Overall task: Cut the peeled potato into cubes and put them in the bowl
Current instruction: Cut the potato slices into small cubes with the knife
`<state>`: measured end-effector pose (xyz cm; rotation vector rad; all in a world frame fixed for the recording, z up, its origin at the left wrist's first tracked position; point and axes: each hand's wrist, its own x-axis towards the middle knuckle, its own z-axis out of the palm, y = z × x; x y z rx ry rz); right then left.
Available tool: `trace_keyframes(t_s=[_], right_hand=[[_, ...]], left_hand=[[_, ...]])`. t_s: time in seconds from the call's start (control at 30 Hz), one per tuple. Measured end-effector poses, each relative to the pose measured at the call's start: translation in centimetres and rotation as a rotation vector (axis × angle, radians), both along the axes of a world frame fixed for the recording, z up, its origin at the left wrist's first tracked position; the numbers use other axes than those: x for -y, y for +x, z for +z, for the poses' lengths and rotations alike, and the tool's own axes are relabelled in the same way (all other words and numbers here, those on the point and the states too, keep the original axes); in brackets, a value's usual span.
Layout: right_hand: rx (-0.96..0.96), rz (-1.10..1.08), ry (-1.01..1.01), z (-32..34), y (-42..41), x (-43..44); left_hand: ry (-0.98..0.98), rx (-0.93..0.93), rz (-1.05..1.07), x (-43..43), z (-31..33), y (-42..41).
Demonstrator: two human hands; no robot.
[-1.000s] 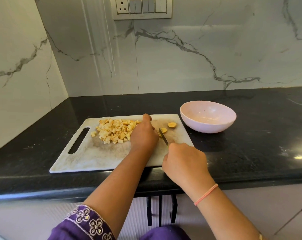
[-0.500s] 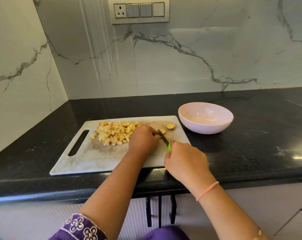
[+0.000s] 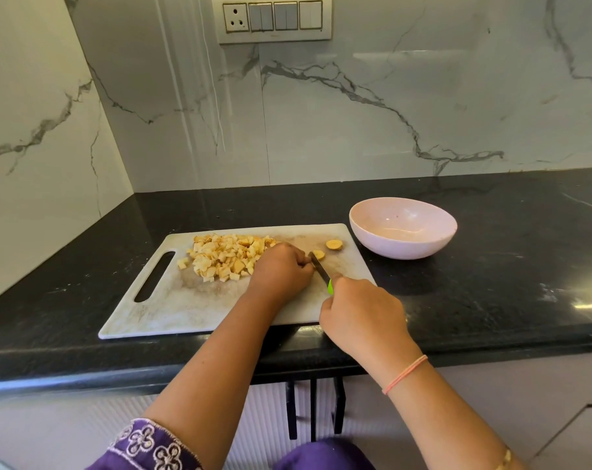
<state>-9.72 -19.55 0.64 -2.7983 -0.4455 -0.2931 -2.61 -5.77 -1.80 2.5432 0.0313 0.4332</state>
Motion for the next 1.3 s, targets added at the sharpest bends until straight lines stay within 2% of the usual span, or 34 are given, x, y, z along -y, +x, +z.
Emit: trace_keyframes(t_s=[0.47,0.63,0.77,1.0,1.13,1.3], right_hand=[[-0.075,0.041,-0.097,2.6,-1.7,1.2],[-0.109,-0.012,0.003,3.3,-1.1,2.4],[-0.097,-0.072,0.09,2.4,0.5,2.8],[-0.096,-0.07,0.087,1.3,2.6,1.5],[-0.105,-0.07,0.061,1.0,3.0,0.8],[-0.053,-0.06,0.025,0.7,3.1,0.8]], left_hand=[[0.026,0.045,0.053,0.4,-0.7,-0.2],[0.089,0.114,0.089,0.0,-0.6,0.0],[0.068,0.137,0.1,0.2,-0.6,0.0],[0.099,0.047,0.04,1.7,0.3,0.5],[0.136,-0.024,0.093,2.2,0.6,0.8],[0.158,-0.005,0.117,2.5,0.7,1.3]])
